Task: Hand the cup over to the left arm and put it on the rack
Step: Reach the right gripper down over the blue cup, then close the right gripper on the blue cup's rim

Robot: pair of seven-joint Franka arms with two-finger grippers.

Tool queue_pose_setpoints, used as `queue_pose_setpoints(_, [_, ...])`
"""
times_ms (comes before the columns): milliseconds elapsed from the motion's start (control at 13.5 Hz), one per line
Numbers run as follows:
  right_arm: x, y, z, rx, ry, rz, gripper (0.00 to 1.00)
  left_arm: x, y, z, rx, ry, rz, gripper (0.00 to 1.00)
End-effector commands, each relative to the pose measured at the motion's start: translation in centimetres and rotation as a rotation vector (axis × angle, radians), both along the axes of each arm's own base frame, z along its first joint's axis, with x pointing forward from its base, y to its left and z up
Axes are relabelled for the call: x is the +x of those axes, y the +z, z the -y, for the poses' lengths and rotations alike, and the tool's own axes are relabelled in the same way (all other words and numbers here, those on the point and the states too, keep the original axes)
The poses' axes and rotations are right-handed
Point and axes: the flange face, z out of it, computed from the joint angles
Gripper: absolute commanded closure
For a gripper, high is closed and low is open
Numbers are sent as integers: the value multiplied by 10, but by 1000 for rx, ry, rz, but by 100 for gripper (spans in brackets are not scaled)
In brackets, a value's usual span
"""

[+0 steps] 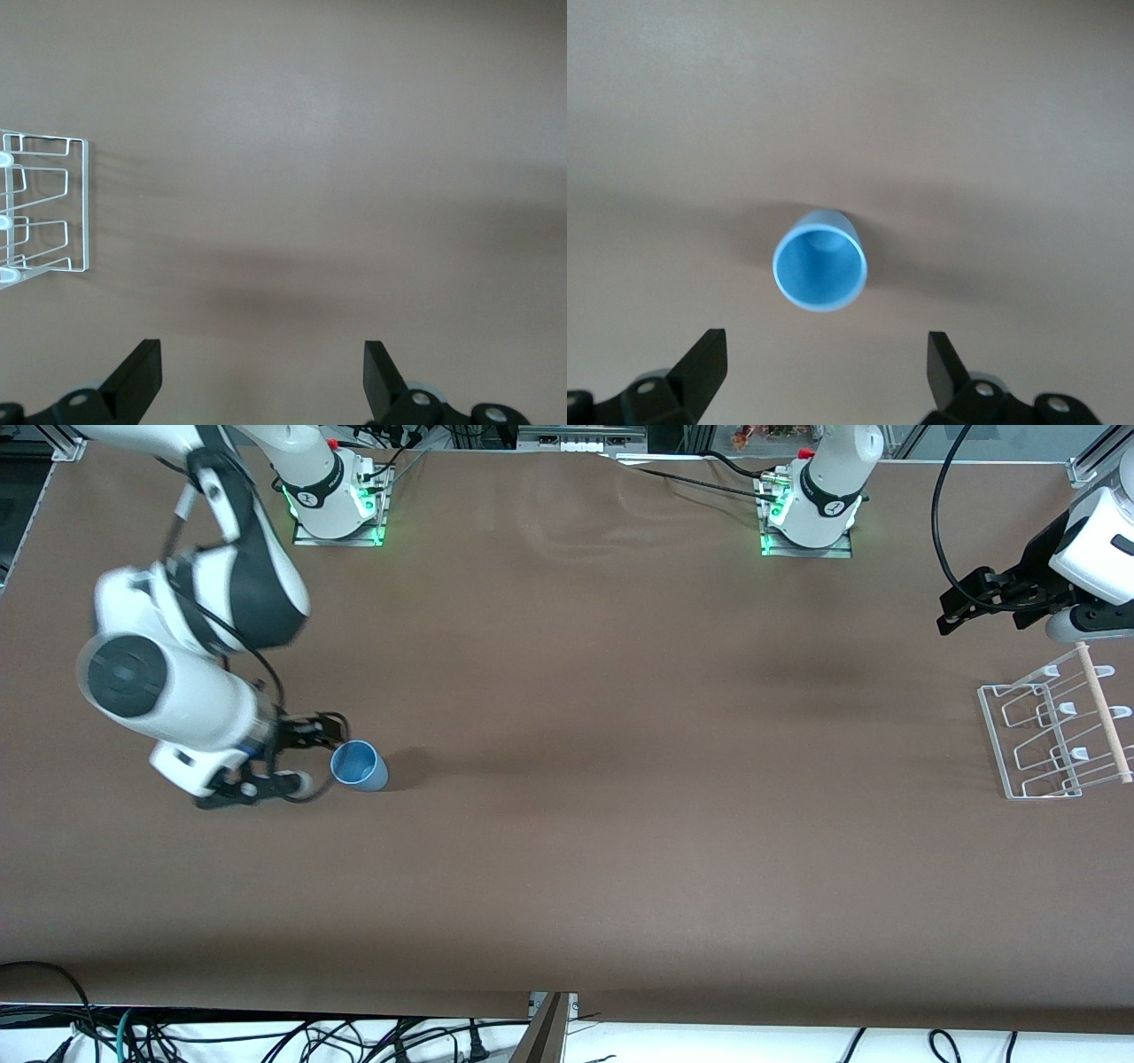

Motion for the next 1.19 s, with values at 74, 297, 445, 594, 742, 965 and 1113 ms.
queue_pose_setpoints(74, [13,-44,2,24,-15,-11,0,1,5,2,-11,7,-5,0])
queue_pose_setpoints(297, [18,-77,17,27,-24,-15,0,1,5,2,-11,7,-5,0])
queue_pose_setpoints(445, [18,-84,25,28,-34,-18,0,1,5,2,-11,7,-5,0])
queue_pose_setpoints(594, [16,-94,33,24,-46,-34,0,1,5,3,-11,6,-5,0])
queue_pose_setpoints(742, [12,-111,43,25,-58,-43,0,1,5,2,-11,7,-5,0])
queue_pose_setpoints(965, [1,-138,49,40,-66,-18,0,2,5,1,-12,9,-7,0])
queue_pose_setpoints(1113, [-4,-142,52,37,-72,-27,0,2,5,3,-12,6,-4,0])
